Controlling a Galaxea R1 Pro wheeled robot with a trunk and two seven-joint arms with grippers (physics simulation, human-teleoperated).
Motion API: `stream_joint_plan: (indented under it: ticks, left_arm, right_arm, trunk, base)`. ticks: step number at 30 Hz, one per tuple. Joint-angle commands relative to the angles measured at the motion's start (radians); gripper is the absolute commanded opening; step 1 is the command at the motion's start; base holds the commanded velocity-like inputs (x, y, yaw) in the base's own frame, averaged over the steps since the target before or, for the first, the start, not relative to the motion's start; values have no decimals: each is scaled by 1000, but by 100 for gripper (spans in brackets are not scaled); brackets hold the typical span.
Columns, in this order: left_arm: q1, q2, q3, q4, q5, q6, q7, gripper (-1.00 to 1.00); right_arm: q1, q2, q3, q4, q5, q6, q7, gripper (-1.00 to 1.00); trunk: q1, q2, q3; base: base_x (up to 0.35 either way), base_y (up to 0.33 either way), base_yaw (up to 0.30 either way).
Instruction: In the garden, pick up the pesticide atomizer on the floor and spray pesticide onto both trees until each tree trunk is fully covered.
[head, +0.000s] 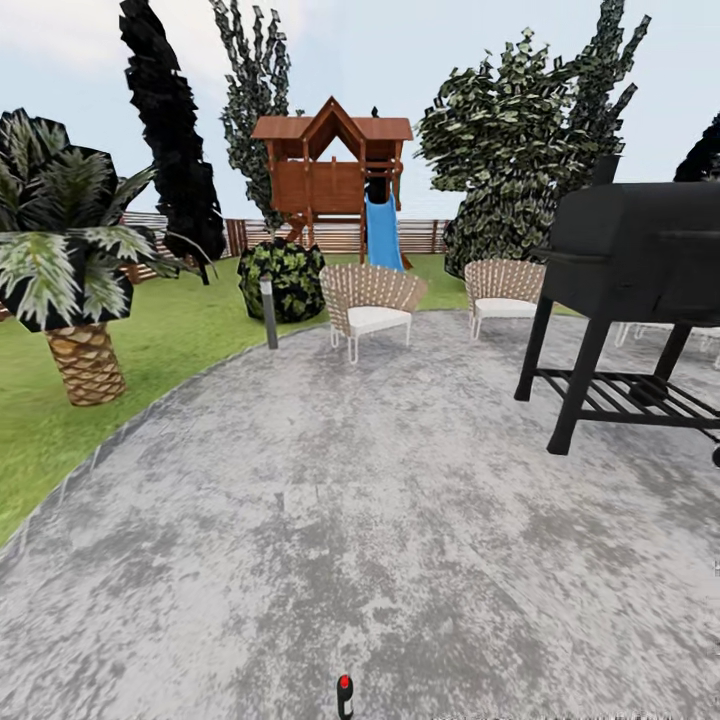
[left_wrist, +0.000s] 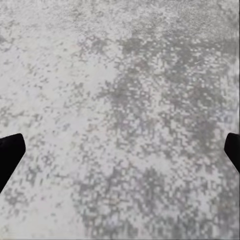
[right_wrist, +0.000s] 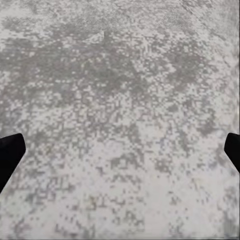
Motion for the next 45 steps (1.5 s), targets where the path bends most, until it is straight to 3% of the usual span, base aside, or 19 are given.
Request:
stream_joint_plan:
  ticks: [1, 14, 21, 24, 25, 30, 33, 36, 38, 42, 45]
  left_arm:
    - [0, 0, 1, 0, 1, -3, 0, 100]
    - [-3, 2, 2, -1, 2, 5, -2, 100]
    - [-21, 59, 1, -5, 4, 43, -4, 100]
    - [-68, 77, -1, -14, 5, 135, -5, 100]
    - [-104, 80, -2, -15, 4, 193, -6, 100]
    - [-208, 82, -8, -18, -4, 288, -7, 100]
    - [-268, 79, -12, -19, -7, 303, -9, 100]
    - [-293, 79, -14, -19, -9, 309, -21, 100]
    - [-311, 80, -16, -15, -12, 330, -64, 100]
    - [-313, 84, -33, -16, -37, 352, -123, 100]
    - [-314, 85, -36, -7, -49, 346, -131, 100]
  right_arm:
    - [-1, 0, 0, 1, 0, -3, 0, 100]
    - [-1, 0, 0, 2, 0, -3, 0, 100]
    - [-1, 0, 0, -5, -1, -3, -4, 100]
    - [-1, -1, 0, -35, -1, -3, -5, 100]
    - [-1, -3, 0, -84, 0, -1, -6, 100]
    - [-6, -9, -2, -227, 0, 11, -8, 100]
    - [-61, -11, -3, -288, 0, 79, -9, 100]
    - [-115, -14, -4, -300, 0, 156, -9, 100]
    - [-179, -18, -5, -306, 0, 239, -6, 100]
    - [-220, -18, -2, -329, 0, 284, 2, 100]
    - [-226, -17, -2, -331, 1, 292, 3, 100]
  trunk:
    - [0, 0, 0]
    - [0, 0, 10]
    - [0, 0, 13]
    - [0, 0, 13]
    - [0, 0, 13]
    - [0, 0, 13]
    - [0, 0, 13]
    - [0, 0, 13]
    - [0, 0, 13]
    - [0, 0, 13]
    - [0, 0, 13]
  base:
    - [0, 0, -269]
    - [0, 0, -269]
    - [0, 0, -136]
    - [0, 0, -16]
    - [0, 0, -5]
    - [0, 0, -2]
    - [0, 0, 0]
    - [0, 0, 0]
    - [0, 0, 0]
    - [0, 0, 0]
    - [0, 0, 0]
